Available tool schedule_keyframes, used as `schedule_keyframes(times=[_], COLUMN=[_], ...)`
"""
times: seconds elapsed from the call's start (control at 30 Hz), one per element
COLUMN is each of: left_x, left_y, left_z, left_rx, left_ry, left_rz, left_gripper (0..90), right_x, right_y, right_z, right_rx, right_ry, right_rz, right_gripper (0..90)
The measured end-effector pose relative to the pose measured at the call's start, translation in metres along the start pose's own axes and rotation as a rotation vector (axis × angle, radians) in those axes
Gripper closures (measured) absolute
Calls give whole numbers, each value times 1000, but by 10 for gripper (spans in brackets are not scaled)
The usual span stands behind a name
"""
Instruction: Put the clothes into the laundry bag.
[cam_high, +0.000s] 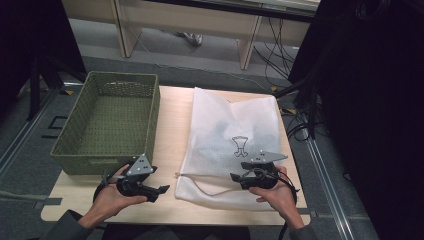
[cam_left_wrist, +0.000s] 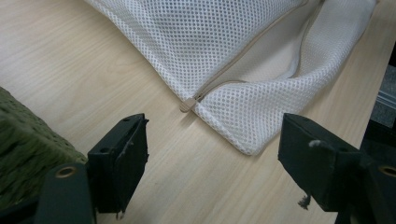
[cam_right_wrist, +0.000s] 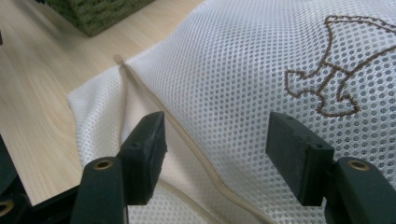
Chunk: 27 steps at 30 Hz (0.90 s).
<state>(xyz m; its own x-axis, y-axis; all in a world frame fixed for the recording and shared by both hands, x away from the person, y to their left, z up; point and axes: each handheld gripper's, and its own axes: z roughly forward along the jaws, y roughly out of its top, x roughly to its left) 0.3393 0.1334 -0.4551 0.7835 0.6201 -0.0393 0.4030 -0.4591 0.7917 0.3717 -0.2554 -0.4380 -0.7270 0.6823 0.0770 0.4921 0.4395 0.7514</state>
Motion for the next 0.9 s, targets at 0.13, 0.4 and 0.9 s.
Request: schedule_keyframes(times=[0.13,0.4,0.9], left_x=[2,-2,-12], left_y=[-1,-6,-23], left_z=[-5,-18,-39], left_rx=[-7,-59,-44], left_ry=[1,-40,-21], left_rz=[36,27,4], left_gripper=[225,159,164], right_x=[4,11,28], right_y=[-2,-12,-36], right_z=[-3,-11,-28], right_rx=[-34,-36,-13], right_ry=[16,5,-33], right_rz=[44,28,50], right_gripper=[368,350,345])
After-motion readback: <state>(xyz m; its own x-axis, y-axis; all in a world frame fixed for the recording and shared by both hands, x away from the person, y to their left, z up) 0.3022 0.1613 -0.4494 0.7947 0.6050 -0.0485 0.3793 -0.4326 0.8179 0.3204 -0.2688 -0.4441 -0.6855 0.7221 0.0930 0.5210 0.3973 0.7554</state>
